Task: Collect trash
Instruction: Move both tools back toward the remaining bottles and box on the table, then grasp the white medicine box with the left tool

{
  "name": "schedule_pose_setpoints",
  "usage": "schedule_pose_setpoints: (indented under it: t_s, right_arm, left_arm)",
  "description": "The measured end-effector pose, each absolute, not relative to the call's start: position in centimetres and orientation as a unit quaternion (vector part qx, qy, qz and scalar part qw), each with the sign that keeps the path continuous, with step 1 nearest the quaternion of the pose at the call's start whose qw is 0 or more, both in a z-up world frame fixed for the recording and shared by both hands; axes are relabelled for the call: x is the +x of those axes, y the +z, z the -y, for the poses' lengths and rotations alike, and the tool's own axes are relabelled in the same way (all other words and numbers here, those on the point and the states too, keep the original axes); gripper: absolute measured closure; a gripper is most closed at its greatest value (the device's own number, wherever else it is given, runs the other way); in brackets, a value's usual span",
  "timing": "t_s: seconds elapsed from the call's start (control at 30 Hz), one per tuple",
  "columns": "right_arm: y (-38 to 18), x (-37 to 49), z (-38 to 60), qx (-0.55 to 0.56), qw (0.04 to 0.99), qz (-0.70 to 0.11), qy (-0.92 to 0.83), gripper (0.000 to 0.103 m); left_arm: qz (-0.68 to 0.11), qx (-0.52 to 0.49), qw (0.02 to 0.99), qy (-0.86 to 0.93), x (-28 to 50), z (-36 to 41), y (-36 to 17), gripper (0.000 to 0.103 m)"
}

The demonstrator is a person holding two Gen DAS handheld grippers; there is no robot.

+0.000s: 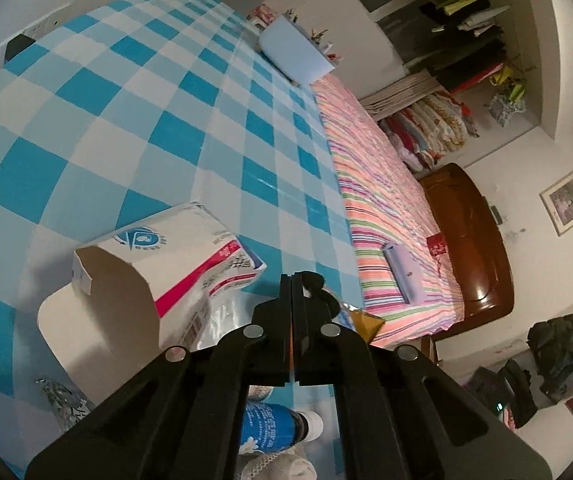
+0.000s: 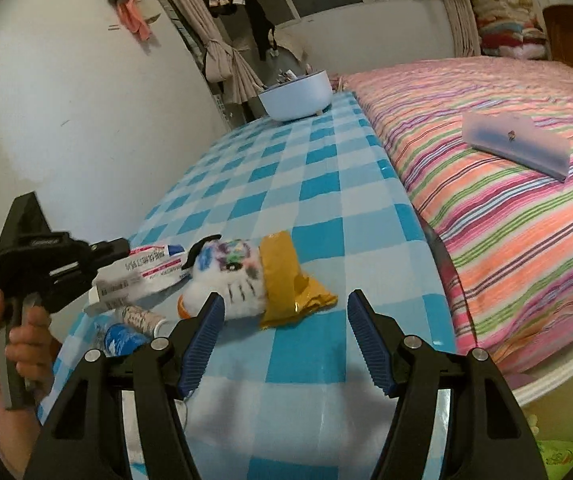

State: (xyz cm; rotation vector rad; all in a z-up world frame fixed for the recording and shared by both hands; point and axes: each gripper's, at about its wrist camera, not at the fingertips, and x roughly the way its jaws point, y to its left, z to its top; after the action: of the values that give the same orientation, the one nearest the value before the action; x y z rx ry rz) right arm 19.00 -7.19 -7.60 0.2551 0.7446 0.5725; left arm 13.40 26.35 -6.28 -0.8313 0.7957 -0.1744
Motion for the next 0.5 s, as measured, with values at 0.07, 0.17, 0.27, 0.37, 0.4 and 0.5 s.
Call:
schedule_pose_setpoints:
  t_s: [0.07,0.17,0.27,0.37,0.4,0.5]
  right_arm:
    - [-7.8,19.6,6.7,0.122,0.882,-0.363,0.277,0.042]
    - [-8.1,20.3,6.3,0.131,0.875,-0.372,0.280,0.042]
    - [-8.3,20.3,6.0,0.128,0.874,-0.376,0.281,0.042]
    - [-8.3,20.3,5.8,0.127,0.873,-0.376,0.284,0.042]
    - [-8.3,20.3,5.8,0.126,0.874,-0.375,0.283,0.042]
    - [-8.4,20.3,5.7,0.127,0.875,-0.373,0.282,0.042]
  left_arm:
    - [-0.373,-0.392,0.837,-0.082,13.1,-26.4,-6.1,0.103]
    - [-0.371,-0.400,0.834,-0.087,12.7,-26.8,-6.1,0.103]
    - [-0.366,-0.414,0.829,-0.085,12.1,-27.4,-6.2,0.102]
    - [-0.358,-0.428,0.826,-0.080,11.4,-28.2,-6.1,0.102]
    - [-0.354,-0.430,0.827,-0.076,11.1,-28.4,-5.9,0.101]
    - [-0.345,-0.433,0.831,-0.056,10.2,-28.9,-5.6,0.043]
